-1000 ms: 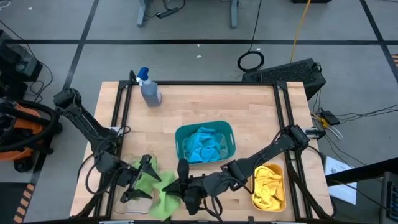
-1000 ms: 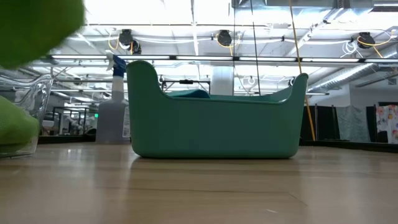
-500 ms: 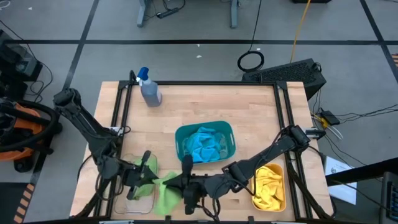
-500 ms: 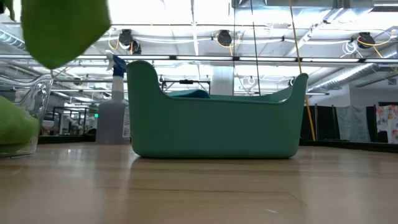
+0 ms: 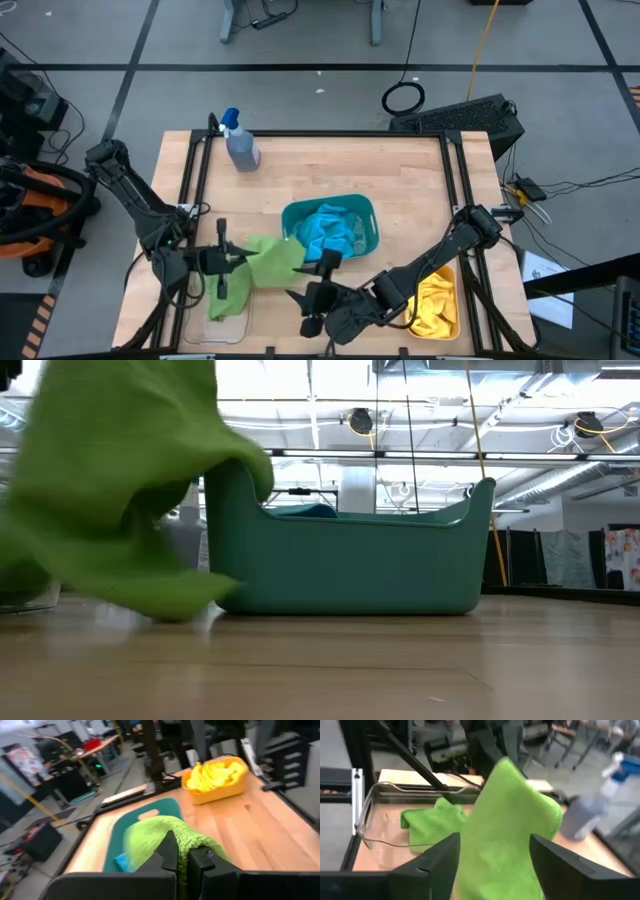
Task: Sort microfiber towel by color & place in baskets
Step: Put the green microfiber towel into the transparent bin
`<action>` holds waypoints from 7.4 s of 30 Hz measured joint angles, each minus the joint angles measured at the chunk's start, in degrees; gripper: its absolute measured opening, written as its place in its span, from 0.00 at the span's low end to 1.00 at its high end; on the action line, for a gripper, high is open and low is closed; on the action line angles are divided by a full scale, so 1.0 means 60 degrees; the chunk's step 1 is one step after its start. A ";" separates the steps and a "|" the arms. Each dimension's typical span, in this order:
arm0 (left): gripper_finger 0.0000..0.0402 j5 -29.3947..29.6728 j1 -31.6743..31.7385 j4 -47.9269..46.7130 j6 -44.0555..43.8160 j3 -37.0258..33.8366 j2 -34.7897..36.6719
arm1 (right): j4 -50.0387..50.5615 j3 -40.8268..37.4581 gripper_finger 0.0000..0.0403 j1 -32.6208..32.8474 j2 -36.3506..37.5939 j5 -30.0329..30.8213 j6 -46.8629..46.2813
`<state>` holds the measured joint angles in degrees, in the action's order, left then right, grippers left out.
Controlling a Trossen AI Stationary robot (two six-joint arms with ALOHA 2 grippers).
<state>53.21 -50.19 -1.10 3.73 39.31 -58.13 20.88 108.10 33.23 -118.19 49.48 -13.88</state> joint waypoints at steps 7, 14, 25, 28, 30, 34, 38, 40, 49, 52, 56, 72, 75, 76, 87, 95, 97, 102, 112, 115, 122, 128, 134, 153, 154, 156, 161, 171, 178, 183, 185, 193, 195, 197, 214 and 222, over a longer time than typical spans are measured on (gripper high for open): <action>0.01 0.1341 -0.0004 0.0252 0.0291 0.0000 0.0001 | -0.0004 -0.0005 0.62 0.0069 -0.0714 0.0015 -0.1239; 0.01 0.1471 -0.0004 0.1328 0.1241 0.0000 0.0005 | -0.0672 -0.0009 0.62 -0.0074 -0.1813 0.0253 -0.1256; 0.01 0.2365 -0.0004 0.4100 0.3745 0.0004 0.0034 | -0.1105 -0.0005 0.62 -0.0322 -0.2178 -0.1121 -0.1169; 0.01 0.2049 -0.0004 0.4638 0.4421 0.0004 0.0034 | -0.1113 -0.0002 0.62 -0.0356 -0.2178 -0.1603 -0.1320; 0.01 0.1964 0.0017 0.4770 0.4650 0.0002 0.0029 | -0.1196 -0.0002 0.62 -0.0365 -0.2186 -0.1780 -0.1327; 0.01 0.0867 0.0181 0.5296 0.5436 0.0000 0.0034 | -0.1789 0.0002 0.62 -0.0447 -0.2313 -0.1258 -0.1037; 0.01 -0.2056 0.0514 0.6406 0.6323 0.0004 0.0029 | -0.2777 0.0002 0.62 -0.0657 -0.2302 -0.0112 -0.0863; 0.01 -0.2498 0.0744 0.6635 0.6526 0.0112 0.0036 | -0.3385 0.0002 0.62 -0.0736 -0.2302 0.0530 -0.0738; 0.01 -0.2682 0.1115 0.6531 0.6717 0.0542 0.0034 | -0.3762 0.0002 0.62 -0.1155 -0.2308 0.0749 -0.0236; 0.01 -0.2674 0.1115 0.6603 0.6770 0.0737 0.0034 | -0.3874 0.0011 0.62 -0.1282 -0.2481 0.0322 -0.0424; 0.01 -0.2409 0.1115 0.6614 0.7337 0.0845 0.0034 | -0.4353 -0.0005 0.62 -0.1271 -0.2860 -0.0324 -0.0594; 0.01 -0.1750 0.1459 0.7202 0.8228 0.1060 0.0149 | -0.5786 0.0002 0.70 -0.1384 -0.3556 -0.1222 -0.0573; 0.01 -0.1758 0.1555 0.7190 0.8189 0.1150 0.0160 | -0.6147 0.0002 0.70 -0.1410 -0.3569 -0.1306 -0.0476; 0.01 -0.1794 0.1552 0.7171 0.8170 0.1166 0.0158 | -0.6256 0.0002 0.70 -0.1414 -0.3569 -0.1300 -0.0467; 0.01 -0.2611 0.1534 0.7341 0.7435 0.1235 0.0158 | -0.7304 0.0006 0.70 -0.1527 -0.3566 -0.0241 0.0682; 0.01 -0.3137 0.1534 0.7431 0.7180 0.1235 0.0158 | -0.6842 0.0006 0.69 -0.1727 -0.3566 -0.0262 0.0347; 0.01 -0.3222 0.1530 0.7506 0.7173 0.1235 0.0158 | -0.6515 0.0006 0.68 -0.1738 -0.3566 -0.0266 0.0060; 0.01 -0.3486 0.1530 0.7553 0.6996 0.1235 0.0158 | -0.6561 0.0002 0.66 -0.1826 -0.3566 -0.0372 -0.0125; 0.01 -0.3611 0.1530 0.7330 0.6932 0.1233 0.0158 | -0.7783 0.0002 0.64 -0.2095 -0.3566 -0.4388 0.1001; 0.01 -0.3577 0.1530 0.7278 0.6929 0.1231 0.0158 | -0.8036 0.0002 0.61 -0.2077 -0.3566 -0.5440 0.1185; 0.01 -0.3521 0.1530 0.7040 0.6921 0.1231 0.0158 | -0.8870 0.0002 0.58 -0.2080 -0.3566 -0.6071 0.1201; 0.01 -0.3253 0.1530 0.6817 0.6966 0.1228 0.0204 | -0.8815 0.0002 0.56 -0.2084 -0.3566 -0.7388 0.0745; 0.01 -0.2913 0.1439 0.6567 0.7017 0.1224 0.0678 | -0.8718 0.0002 0.63 -0.2025 -0.3566 -0.8052 0.0352; 0.01 -0.2711 0.0514 0.4843 0.6063 0.1220 0.1535 | -1.0233 0.0002 0.58 -0.2295 -0.3558 -0.7176 0.0429; 0.01 -0.2708 0.0514 0.4762 0.5915 0.1220 0.1535 | -1.0233 0.0002 0.52 -0.2291 -0.3558 -0.7178 0.0429; 0.01 -0.2711 0.0495 0.4621 0.5590 0.1220 0.1534 | -1.0233 0.0002 0.38 -0.2288 -0.3558 -0.7178 0.0429; 0.01 -0.2710 0.0207 0.4247 0.5051 0.1220 0.1531 | -1.0208 0.0002 0.04 -0.2290 -0.3558 -0.6963 0.0483; 0.01 -0.2711 -0.0764 0.1492 0.2343 0.1220 0.1500 | -0.8607 0.0002 0.01 -0.1876 -0.3074 -0.5464 0.1205; 0.01 -0.2716 -0.1215 0.0689 0.0929 0.0978 0.1078 | -0.8207 0.0002 0.02 -0.1488 -0.2748 -0.4935 0.2149; 0.01 -0.2679 -0.1348 0.0691 0.0922 0.0922 0.0648 | -0.8624 0.0002 0.11 -0.1259 -0.2699 -0.4579 0.2146; 0.01 -0.2533 -0.1351 0.0689 0.0859 0.0922 0.0522 | -0.8861 0.0002 0.19 -0.1164 -0.2699 -0.4812 0.2329; 0.01 -0.2869 -0.1348 0.0530 0.0426 0.0922 -0.0029 | -0.9900 0.0002 0.55 -0.0947 -0.2699 -0.4987 0.2301; 0.01 -0.2878 -0.1348 0.0534 0.0427 0.0922 -0.0152 | -0.9918 0.0002 0.63 -0.0945 -0.2699 -0.5013 0.2142; 0.01 -0.2878 -0.1347 0.0541 0.0426 0.0922 -0.0275 | -0.9875 0.0001 0.69 -0.0945 -0.2702 -0.5041 0.1967; 0.01 -0.3983 -0.1345 0.0533 0.0478 0.0918 -0.0951 | -0.9947 0.0002 0.52 -0.1239 -0.2717 -0.4478 0.1794; 0.16 -0.3907 -0.1510 0.0495 0.0433 0.0918 -0.0961 | -0.9700 0.0006 0.05 -0.1206 -0.2713 -0.4508 0.2303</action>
<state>29.77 -59.25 1.88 6.33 44.82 -63.90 -37.32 108.14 26.00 -134.47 22.43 -0.07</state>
